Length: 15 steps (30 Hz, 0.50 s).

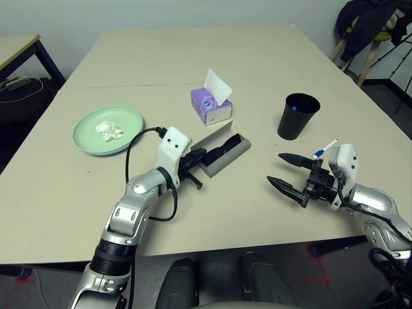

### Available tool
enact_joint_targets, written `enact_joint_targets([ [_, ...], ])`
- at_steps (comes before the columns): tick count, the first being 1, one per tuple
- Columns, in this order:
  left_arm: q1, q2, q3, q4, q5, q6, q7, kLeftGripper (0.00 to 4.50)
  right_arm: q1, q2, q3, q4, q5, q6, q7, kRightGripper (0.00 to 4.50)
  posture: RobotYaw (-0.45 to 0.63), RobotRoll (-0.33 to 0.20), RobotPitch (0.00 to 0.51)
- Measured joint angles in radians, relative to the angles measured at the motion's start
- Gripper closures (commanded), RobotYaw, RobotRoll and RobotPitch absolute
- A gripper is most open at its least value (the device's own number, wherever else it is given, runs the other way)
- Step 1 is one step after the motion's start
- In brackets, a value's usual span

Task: Organize and tidy the items on the table.

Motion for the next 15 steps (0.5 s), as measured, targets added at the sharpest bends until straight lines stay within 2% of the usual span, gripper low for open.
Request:
enact_joint_targets([
  [8,-0.007,-0.006,-0.012,0.033,0.002,-0.002,0.001,4.48,0.006,-0.004,0.000,-0.001,0.000,0.000,0.000,0.00,-0.02,0.000,0.093],
  [15,-0.104,-0.014,0.013,0.001,-0.031,0.030,0.001,4.48,0.006,-0.011,0.000,-0.001,0.000,0.001,0.001,0.00,-0.01,0.000,0.087],
])
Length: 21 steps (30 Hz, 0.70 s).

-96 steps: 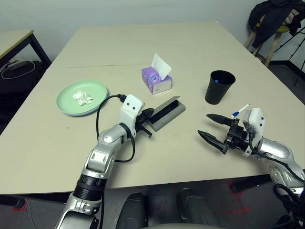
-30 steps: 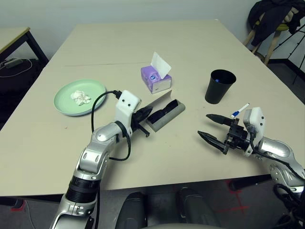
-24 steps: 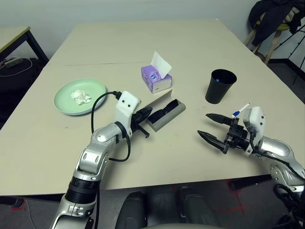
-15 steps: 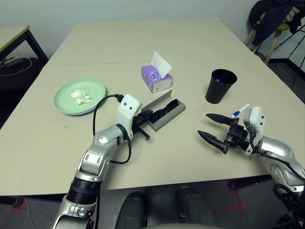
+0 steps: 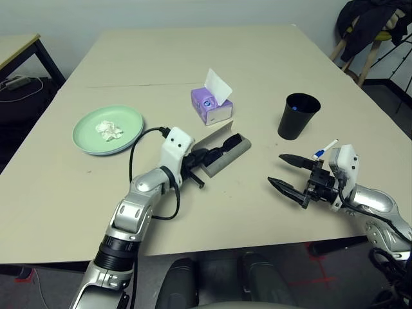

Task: Organize and tidy the items on the table.

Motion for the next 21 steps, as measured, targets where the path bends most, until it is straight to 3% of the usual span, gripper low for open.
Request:
enact_joint_targets([
  [6,-0.091,-0.003,0.043,0.004,-0.021,0.012,0.014,4.48,0.000,-0.002,0.000,0.000,0.000,0.000,0.001,0.00,-0.02,0.000,0.084],
  [16,-0.113,0.011,0.028,0.328,0.051,-0.138,0.013,4.48,0.008,0.001,0.000,-0.005,0.000,0.000,-0.006,0.00,-0.05,0.000,0.081],
  [21,-0.114,0.011,0.023,0.393,0.072,-0.187,0.010,4.48,0.022,0.001,0.000,-0.006,0.000,0.000,-0.011,0.00,-0.06,0.000,0.081],
])
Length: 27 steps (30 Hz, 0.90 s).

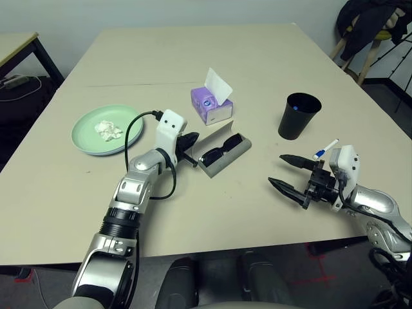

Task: Organize and tidy the items on the table.

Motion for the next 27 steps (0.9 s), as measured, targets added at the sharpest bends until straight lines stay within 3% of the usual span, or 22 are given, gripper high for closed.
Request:
enact_joint_targets([
  [5,0.024,-0.003,-0.008,-0.075,0.001,0.009,-0.008,4.48,0.000,-0.002,0.000,-0.001,0.000,0.000,-0.002,0.00,-0.05,0.000,0.081],
  [14,0.179,-0.040,-0.057,-0.361,-0.002,0.139,0.007,4.48,-0.011,-0.001,0.002,0.001,0.000,-0.001,0.003,0.00,-0.02,0.000,0.087],
  [27,0.199,-0.052,-0.060,-0.319,0.000,0.118,0.014,4.48,0.003,-0.009,0.002,-0.001,-0.001,-0.001,0.013,0.00,-0.03,0.000,0.095],
])
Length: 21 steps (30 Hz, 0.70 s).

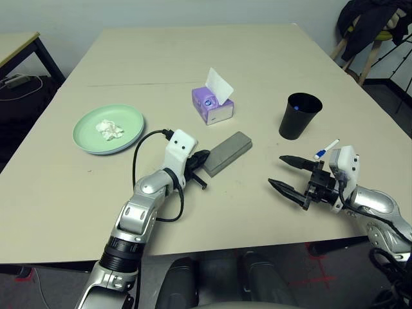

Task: Organize and tidy the items on the table.

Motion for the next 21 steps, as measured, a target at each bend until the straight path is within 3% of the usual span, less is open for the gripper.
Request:
enact_joint_targets([
  [11,-0.002,0.006,-0.008,0.007,0.002,-0.016,0.000,4.48,0.013,-0.003,0.000,-0.013,0.000,0.000,-0.001,0.00,-0.03,0.000,0.082],
  [15,-0.079,0.018,0.023,-0.012,-0.025,0.039,-0.009,4.48,-0.007,-0.002,0.000,-0.009,0.000,-0.001,-0.001,0.00,-0.03,0.000,0.082],
  [21,-0.217,0.026,0.129,-0.090,-0.115,0.125,-0.010,2.42,-0.015,0.003,0.000,-0.002,0.000,-0.007,0.000,0.00,-0.02,0.000,0.076],
])
